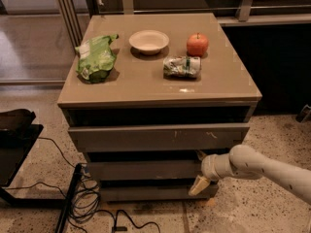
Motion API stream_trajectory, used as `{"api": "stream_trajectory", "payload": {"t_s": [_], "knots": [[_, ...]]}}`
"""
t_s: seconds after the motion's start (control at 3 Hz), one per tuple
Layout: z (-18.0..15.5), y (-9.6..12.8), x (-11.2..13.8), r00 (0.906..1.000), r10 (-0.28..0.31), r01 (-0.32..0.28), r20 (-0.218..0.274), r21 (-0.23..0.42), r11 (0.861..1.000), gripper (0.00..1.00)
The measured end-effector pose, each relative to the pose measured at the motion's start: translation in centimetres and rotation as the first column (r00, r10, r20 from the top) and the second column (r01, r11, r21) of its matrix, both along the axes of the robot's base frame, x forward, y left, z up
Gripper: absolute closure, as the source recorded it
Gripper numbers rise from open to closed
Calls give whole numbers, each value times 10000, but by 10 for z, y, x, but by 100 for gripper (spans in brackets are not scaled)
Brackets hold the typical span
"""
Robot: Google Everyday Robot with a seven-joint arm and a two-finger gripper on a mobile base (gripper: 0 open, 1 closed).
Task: Open middle drawer
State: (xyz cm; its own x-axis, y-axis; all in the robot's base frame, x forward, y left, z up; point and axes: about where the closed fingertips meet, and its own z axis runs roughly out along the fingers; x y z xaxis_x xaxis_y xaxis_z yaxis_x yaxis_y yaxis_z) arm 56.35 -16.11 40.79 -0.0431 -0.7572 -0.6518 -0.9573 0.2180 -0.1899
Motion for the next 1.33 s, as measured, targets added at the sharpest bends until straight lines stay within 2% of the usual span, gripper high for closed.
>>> {"api": "stream_trajectory", "payload": {"t_s": [0.33, 1.33], "knots": [[0, 0, 0, 10000, -2, 2, -1, 0, 10000, 19], [8, -2, 0, 10000, -2, 2, -1, -1, 10000, 88]]}}
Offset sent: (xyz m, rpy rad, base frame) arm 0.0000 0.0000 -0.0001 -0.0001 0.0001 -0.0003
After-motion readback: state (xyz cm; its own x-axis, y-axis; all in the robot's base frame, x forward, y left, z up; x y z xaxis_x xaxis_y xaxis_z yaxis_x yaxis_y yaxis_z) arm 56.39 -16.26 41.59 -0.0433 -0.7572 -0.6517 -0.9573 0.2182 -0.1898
